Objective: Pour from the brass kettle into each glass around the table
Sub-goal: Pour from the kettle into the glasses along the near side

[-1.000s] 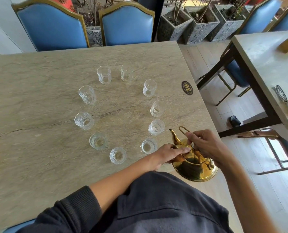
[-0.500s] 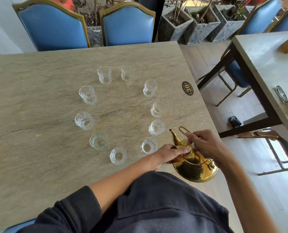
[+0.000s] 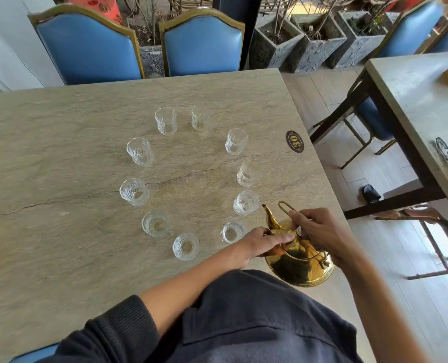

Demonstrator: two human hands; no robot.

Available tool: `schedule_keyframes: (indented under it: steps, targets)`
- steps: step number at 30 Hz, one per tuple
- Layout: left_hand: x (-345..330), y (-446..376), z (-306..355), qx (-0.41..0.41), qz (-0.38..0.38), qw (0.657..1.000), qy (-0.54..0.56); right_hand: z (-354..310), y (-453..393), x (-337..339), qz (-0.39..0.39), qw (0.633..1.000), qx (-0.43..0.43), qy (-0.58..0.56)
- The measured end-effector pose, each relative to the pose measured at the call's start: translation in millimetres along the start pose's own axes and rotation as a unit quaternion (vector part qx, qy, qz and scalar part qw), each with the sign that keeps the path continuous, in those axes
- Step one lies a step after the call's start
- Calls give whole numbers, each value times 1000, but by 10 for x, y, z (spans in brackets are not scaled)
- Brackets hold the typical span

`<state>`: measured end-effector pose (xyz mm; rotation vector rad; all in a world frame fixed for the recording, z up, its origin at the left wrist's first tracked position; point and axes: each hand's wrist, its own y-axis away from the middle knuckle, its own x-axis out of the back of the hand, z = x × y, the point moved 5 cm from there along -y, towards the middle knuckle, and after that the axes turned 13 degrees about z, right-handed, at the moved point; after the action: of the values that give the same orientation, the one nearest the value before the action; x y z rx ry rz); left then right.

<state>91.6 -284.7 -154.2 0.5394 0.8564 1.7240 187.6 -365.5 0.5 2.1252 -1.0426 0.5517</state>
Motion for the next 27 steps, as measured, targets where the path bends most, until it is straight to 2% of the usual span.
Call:
schedule_keyframes:
  steps: [7,15,27]
  targets:
    - [127,-48,117,-4,24,999,-44,30,-83,15,-1,999,-28,-39]
    - [194,-227,466,1,23,998,-63,-218,-371,175,-20,998,2,-59]
    - [237,-434,876,-2,45,999,1,-387,-938,301,-34,999,-6,-23]
